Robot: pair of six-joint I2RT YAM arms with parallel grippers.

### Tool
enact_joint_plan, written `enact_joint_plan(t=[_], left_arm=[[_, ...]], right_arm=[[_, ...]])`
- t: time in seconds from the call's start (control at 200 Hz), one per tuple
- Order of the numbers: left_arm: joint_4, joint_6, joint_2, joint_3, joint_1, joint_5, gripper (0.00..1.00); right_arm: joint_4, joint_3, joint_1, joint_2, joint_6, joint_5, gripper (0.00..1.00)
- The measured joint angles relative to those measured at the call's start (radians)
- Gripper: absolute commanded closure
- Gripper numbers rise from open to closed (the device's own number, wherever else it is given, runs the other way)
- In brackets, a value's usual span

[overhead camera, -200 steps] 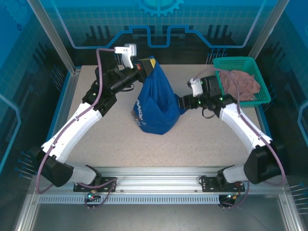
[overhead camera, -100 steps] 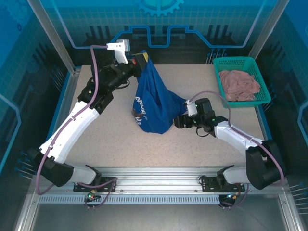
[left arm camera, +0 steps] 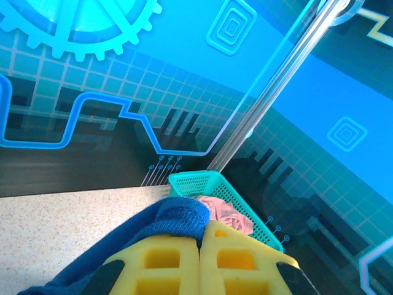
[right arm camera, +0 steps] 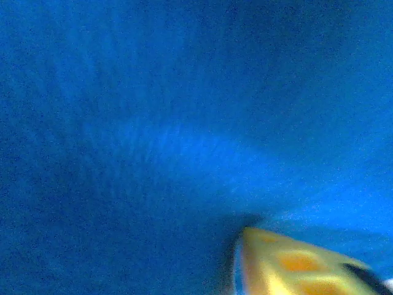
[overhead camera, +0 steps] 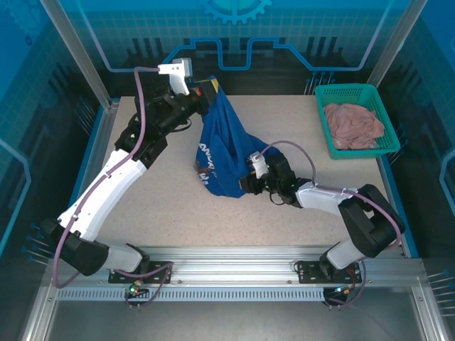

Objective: Fold the inside-out t-shirt

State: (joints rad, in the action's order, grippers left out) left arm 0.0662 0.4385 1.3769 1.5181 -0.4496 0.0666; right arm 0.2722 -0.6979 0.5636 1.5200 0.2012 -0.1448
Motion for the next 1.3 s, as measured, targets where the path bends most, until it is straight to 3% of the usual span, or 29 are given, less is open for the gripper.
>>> enact_joint_plan(t=[0.115, 0.185, 0.305, 0.405, 0.64, 1.07, 1.301], left_arm=[[0.016, 0.008, -0.007, 0.000, 0.031, -0.001, 1.00], [0.015, 0.012, -0.016, 0.000, 0.057, -0.004, 1.00], [0.011, 0.028, -0.028, 0.006, 0.093, -0.003, 1.00], [0.009, 0.042, -0.028, 0.030, 0.127, 0.000, 1.00], [0.007, 0.060, -0.024, 0.104, 0.184, 0.001, 1.00], [0.043, 0.060, 0.151, 0.246, 0.185, 0.016, 1.00], [0.047, 0.060, 0.117, 0.201, 0.189, 0.017, 1.00]], right_arm=[[-0.096, -0.041, -0.068, -0.112, -0.049, 0.069, 1.00], [-0.184, -0.095, -0.159, -0.237, -0.069, 0.105, 1.00], [-0.317, -0.305, -0.322, -0.397, -0.097, 0.141, 1.00], [-0.384, -0.515, -0.365, -0.417, -0.123, 0.149, 1.00], [-0.548, -0.859, -0.376, -0.328, -0.197, 0.149, 1.00], [-0.763, -1.220, -0.464, -0.013, -0.262, 0.086, 1.00], [-0.806, -1.339, -0.479, 0.006, -0.265, 0.007, 1.00]])
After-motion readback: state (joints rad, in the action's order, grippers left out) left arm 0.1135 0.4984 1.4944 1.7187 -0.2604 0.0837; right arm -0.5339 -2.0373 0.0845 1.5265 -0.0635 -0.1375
